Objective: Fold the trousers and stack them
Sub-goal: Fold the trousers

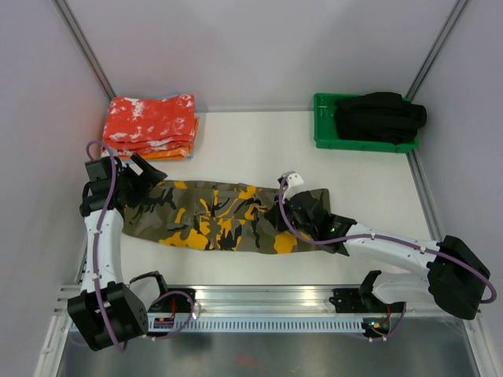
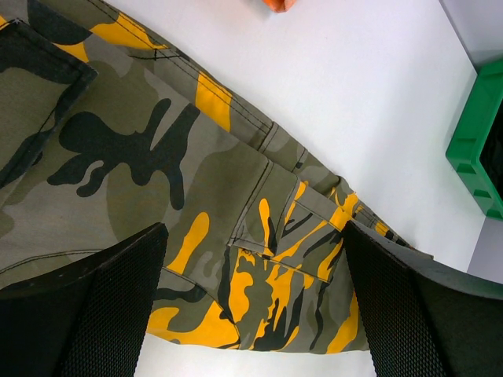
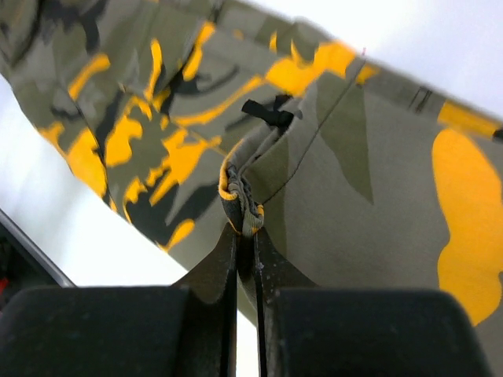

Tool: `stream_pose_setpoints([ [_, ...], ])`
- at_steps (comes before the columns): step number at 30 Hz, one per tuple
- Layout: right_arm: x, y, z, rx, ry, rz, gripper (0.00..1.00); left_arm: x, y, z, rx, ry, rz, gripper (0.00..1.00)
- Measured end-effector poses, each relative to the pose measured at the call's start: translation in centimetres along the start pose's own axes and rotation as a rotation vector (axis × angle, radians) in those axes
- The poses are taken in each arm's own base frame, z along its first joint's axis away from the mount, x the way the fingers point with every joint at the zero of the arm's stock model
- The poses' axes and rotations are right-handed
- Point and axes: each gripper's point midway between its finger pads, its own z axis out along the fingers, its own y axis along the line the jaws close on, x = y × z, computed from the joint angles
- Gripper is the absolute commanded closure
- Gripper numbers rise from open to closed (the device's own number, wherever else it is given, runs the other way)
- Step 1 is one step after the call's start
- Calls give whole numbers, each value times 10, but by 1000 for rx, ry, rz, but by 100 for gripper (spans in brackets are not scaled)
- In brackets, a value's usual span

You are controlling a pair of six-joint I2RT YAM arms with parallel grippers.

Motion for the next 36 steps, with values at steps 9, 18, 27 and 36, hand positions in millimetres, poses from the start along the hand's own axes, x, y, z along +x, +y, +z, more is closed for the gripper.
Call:
stream_pose_setpoints([
  [9, 73, -12, -6, -8, 177, -23, 29, 0, 0, 0, 0, 0, 0, 2],
  [18, -18, 65, -18, -177, 168, -45, 2, 8, -13, -5, 59, 30, 16, 2],
  [27, -61, 11, 12, 137, 103, 32, 4, 87, -86, -15, 241, 215, 264, 3],
  [36, 69, -46, 52, 345, 435, 17, 11, 91, -69, -21, 153, 170, 292, 1],
])
